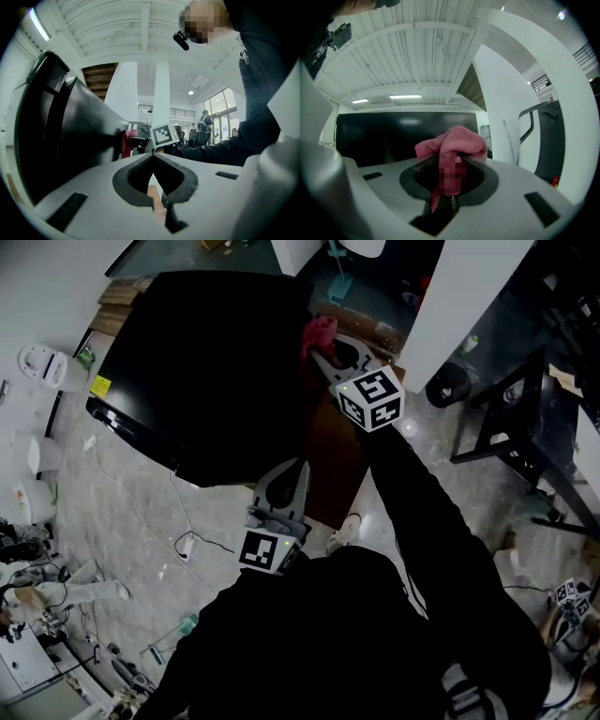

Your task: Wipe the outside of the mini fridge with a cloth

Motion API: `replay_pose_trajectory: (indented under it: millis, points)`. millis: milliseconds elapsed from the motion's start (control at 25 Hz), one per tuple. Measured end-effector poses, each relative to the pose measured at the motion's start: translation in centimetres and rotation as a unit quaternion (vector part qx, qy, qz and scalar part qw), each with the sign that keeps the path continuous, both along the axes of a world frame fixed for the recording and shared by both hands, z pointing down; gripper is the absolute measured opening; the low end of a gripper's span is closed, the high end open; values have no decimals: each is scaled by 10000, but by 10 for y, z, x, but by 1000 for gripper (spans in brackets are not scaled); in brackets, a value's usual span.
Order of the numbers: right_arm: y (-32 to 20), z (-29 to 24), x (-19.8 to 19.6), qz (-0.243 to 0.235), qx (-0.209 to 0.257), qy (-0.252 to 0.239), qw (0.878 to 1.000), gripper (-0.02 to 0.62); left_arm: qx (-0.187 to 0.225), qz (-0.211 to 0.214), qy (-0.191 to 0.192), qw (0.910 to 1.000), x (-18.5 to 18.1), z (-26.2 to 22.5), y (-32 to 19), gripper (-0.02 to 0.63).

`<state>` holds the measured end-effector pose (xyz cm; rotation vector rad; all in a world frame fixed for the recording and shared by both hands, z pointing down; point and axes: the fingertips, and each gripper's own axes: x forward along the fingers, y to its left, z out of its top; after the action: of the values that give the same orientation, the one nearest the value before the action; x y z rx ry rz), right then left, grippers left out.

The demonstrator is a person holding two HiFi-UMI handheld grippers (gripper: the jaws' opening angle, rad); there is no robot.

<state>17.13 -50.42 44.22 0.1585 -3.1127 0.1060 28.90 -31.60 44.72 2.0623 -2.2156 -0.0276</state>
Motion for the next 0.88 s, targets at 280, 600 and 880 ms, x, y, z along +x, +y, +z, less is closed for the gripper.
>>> replay_pose_trajectory:
  millis: [280, 600, 880]
  points:
    - [-26, 3, 14, 328, 101, 114, 9993, 103, 96, 156, -74, 9998, 8, -8, -1, 6]
    - [42, -6, 78, 618, 336, -167, 9974, 103, 445, 619, -74, 9971, 3, -2, 29, 6]
    - [156, 63, 95, 512, 183, 293, 9981, 103, 218, 833, 51, 9963, 0, 50, 88, 6]
